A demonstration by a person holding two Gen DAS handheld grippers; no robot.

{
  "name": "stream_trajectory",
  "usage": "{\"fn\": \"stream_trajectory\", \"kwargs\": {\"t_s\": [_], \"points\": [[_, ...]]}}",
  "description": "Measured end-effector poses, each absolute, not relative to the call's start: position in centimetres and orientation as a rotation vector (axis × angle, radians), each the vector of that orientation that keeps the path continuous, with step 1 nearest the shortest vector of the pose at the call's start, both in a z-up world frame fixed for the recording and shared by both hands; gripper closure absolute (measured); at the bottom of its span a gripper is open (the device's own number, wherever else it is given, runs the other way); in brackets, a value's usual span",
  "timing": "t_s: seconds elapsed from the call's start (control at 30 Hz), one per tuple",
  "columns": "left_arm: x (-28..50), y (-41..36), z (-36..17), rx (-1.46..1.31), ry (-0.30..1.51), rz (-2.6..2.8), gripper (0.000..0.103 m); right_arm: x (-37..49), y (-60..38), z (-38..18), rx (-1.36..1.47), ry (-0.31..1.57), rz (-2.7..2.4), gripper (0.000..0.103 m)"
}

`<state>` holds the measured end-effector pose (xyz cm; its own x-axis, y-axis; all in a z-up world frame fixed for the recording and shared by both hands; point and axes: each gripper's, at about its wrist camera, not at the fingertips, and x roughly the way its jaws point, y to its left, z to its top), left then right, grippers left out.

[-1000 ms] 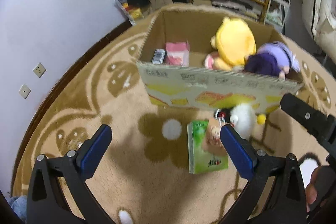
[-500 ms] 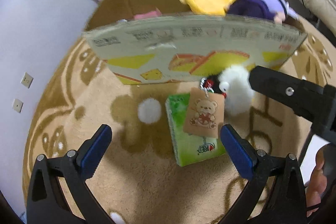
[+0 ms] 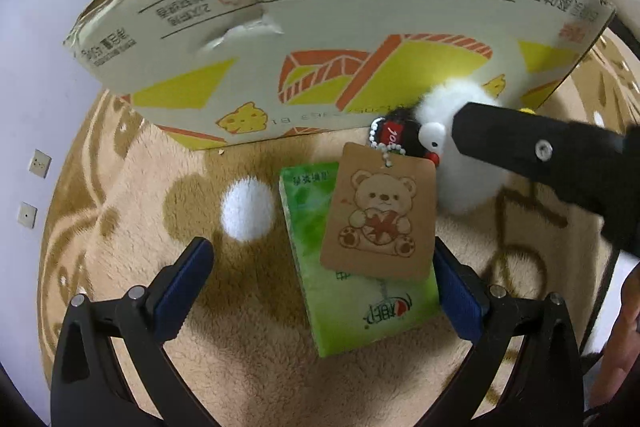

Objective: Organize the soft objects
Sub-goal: 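Grasp the green tissue pack with the left tool while the right tool grasps the white chick keychain, then lift and carry the green tissue pack and chick keychain over the box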

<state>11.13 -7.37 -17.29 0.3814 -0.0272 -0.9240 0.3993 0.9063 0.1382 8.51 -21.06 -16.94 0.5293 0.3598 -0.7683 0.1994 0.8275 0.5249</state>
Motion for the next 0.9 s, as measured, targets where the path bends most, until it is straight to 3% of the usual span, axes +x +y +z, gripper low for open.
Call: {"fn": "stream_trajectory", "kwargs": {"t_s": [0.17,0.23,0.27,0.3,0.37,0.4,0.43,0.9], "points": [[10.8,-7.5,-17.0,0.369,1.143,-0.311,0.021,9.6,-20.2,-17.2,0.606,1.014,0.155,0.037],[10.5,-7.8,-17.2,0.347,1.151,-0.344,0.041,10.0,-19.7,-17.3,0.604,1.015,0.190,0.049],[10.4,-7.7,-17.1,0.336,1.153,-0.354,0.045,10.1,-19.5,-17.3,0.606,1.013,0.209,0.054],[10.4,-7.7,-16.9,0.338,1.148,-0.350,0.048,10.2,-19.2,-17.2,0.606,1.004,0.229,0.067],[10.3,-7.8,-16.6,0.339,1.150,-0.363,0.051,10.1,-18.9,-16.6,0.585,0.986,0.229,0.075],[10.2,-7.7,-16.4,0.350,1.147,-0.361,0.052,9.9,-18.8,-16.3,0.573,0.973,0.232,0.087],[10.3,-7.6,-16.0,0.356,1.142,-0.365,0.052,9.8,-18.8,-16.1,0.566,0.968,0.226,0.091],[9.3,-5.8,-10.7,0.306,1.021,-0.313,0.052,7.2,-20.1,-13.4,0.537,0.893,0.168,0.092]]}}
